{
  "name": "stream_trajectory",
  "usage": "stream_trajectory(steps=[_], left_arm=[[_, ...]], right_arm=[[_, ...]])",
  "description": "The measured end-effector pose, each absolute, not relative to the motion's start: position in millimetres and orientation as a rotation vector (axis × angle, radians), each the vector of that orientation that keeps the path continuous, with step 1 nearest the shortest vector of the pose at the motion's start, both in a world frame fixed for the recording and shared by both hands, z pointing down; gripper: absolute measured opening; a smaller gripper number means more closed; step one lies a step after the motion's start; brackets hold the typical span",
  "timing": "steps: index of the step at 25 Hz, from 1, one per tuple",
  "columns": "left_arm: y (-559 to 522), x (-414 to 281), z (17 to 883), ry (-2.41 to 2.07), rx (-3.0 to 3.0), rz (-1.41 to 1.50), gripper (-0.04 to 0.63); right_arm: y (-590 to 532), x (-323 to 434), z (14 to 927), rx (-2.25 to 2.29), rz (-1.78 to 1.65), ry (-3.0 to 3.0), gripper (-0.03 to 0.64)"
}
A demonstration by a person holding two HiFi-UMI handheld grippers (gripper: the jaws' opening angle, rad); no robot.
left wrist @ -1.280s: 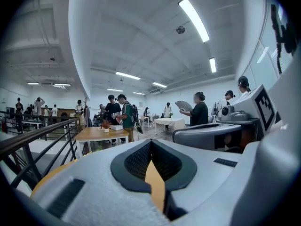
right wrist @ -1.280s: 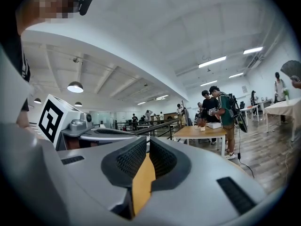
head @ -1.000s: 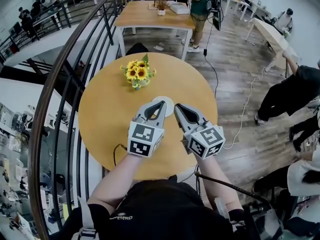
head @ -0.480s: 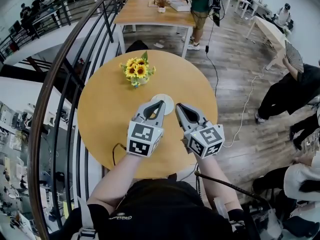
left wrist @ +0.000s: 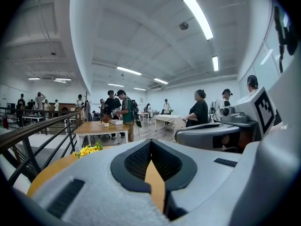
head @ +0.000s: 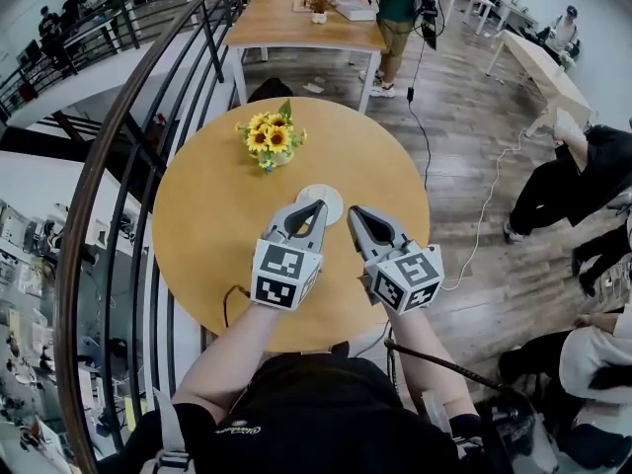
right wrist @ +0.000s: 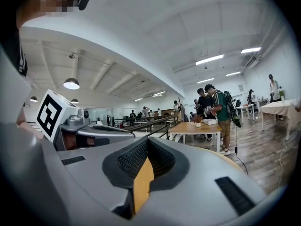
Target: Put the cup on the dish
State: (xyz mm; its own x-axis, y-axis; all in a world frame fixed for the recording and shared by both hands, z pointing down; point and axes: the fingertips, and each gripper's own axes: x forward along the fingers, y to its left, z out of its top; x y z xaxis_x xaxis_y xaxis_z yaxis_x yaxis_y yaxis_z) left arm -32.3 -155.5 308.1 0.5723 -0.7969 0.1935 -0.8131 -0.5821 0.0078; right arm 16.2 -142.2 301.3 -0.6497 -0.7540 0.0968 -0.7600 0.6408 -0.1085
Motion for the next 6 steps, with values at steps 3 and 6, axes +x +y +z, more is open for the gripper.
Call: stream_trajectory(steps=[3, 6], left_arm=[[-154.3, -31.0, 308.5, -1.377, 2.702, 0.260, 0.005], [-150.9, -31.1, 308.2, -1.375, 2.704, 0.261, 0.005]], right_arm=[[-141.3, 15.9, 300.6, 1.296, 0.216, -2.808, 0.008], [-138.3, 14.5, 300.3, 1.291, 0.216, -2.807, 0.006]])
